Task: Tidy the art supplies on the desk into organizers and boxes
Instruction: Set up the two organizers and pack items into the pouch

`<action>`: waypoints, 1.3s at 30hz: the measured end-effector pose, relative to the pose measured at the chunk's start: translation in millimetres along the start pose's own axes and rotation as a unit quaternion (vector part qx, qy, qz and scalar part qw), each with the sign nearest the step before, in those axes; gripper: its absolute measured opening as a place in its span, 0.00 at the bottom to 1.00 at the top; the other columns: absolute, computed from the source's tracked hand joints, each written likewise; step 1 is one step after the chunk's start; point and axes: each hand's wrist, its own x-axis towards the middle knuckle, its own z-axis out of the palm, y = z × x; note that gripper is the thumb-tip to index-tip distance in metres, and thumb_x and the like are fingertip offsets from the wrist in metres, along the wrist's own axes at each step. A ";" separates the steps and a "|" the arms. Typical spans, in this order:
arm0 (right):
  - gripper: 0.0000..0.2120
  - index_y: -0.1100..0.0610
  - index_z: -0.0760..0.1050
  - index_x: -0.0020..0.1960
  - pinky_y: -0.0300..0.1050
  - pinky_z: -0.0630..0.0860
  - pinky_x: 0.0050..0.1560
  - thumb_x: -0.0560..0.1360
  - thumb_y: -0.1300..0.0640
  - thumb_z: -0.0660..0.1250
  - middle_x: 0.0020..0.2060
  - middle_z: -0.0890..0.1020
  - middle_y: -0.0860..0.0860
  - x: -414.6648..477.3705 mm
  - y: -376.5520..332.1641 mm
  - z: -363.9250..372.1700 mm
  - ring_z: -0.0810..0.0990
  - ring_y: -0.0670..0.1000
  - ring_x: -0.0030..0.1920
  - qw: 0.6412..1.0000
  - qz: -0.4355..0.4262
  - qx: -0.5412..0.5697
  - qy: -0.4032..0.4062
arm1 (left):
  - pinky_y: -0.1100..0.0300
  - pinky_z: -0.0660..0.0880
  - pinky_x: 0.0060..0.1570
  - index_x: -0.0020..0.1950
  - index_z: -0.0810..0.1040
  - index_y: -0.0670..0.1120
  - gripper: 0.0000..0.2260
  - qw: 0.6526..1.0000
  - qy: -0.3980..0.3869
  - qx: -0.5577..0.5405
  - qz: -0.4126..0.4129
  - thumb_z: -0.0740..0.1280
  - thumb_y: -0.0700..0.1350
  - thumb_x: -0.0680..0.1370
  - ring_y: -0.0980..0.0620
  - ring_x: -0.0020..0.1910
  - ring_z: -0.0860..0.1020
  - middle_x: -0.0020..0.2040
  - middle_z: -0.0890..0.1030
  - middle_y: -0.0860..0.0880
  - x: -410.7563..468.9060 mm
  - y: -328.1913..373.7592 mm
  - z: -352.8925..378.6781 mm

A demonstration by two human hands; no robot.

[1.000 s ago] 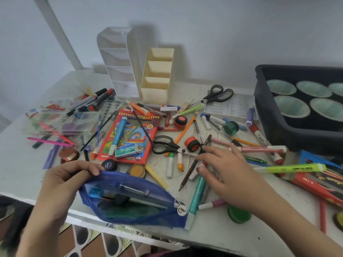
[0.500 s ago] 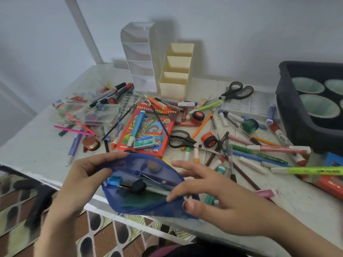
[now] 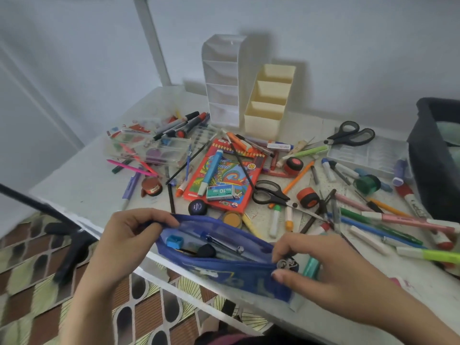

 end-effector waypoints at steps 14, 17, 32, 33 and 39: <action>0.05 0.45 0.73 0.40 0.33 0.72 0.41 0.70 0.44 0.63 0.38 0.79 0.40 43.2 -20.0 1.2 0.79 0.41 0.43 0.996 -0.016 -0.084 -0.028 | 0.64 0.79 0.44 0.39 0.85 0.55 0.22 0.996 -0.076 -0.006 -0.036 0.64 0.28 0.73 0.52 0.45 0.83 0.42 0.85 0.50 18.3 -7.7 -42.4; 0.09 0.45 0.76 0.38 0.30 0.72 0.42 0.71 0.42 0.63 0.42 0.82 0.39 55.7 -23.0 -0.5 0.80 0.38 0.46 0.999 -0.004 -0.048 -0.015 | 0.69 0.76 0.42 0.39 0.85 0.56 0.20 0.992 -0.117 0.014 -0.032 0.66 0.31 0.72 0.56 0.43 0.82 0.40 0.85 0.53 27.6 -2.0 -46.6; 0.14 0.48 0.76 0.31 0.34 0.73 0.30 0.73 0.45 0.62 0.30 0.79 0.39 117.1 -26.0 17.0 0.77 0.38 0.29 0.990 0.028 -0.135 0.012 | 0.76 0.71 0.42 0.39 0.83 0.63 0.23 0.994 -0.100 0.020 0.031 0.67 0.32 0.70 0.65 0.43 0.80 0.39 0.83 0.63 69.7 -14.1 -77.7; 0.14 0.48 0.76 0.31 0.34 0.73 0.30 0.73 0.45 0.62 0.31 0.79 0.39 121.5 -27.3 19.5 0.78 0.38 0.29 0.991 0.030 -0.132 0.007 | 0.76 0.72 0.42 0.39 0.84 0.62 0.22 0.994 -0.105 0.019 0.027 0.67 0.32 0.70 0.65 0.43 0.80 0.39 0.83 0.63 72.7 -16.5 -82.1; 0.19 0.50 0.78 0.32 0.43 0.75 0.35 0.68 0.36 0.59 0.33 0.79 0.44 146.9 -26.7 29.9 0.78 0.43 0.32 0.980 0.097 -0.169 -0.039 | 0.73 0.73 0.41 0.38 0.84 0.62 0.22 0.987 -0.161 0.003 0.011 0.67 0.32 0.72 0.61 0.41 0.81 0.38 0.84 0.60 88.5 -33.3 -95.0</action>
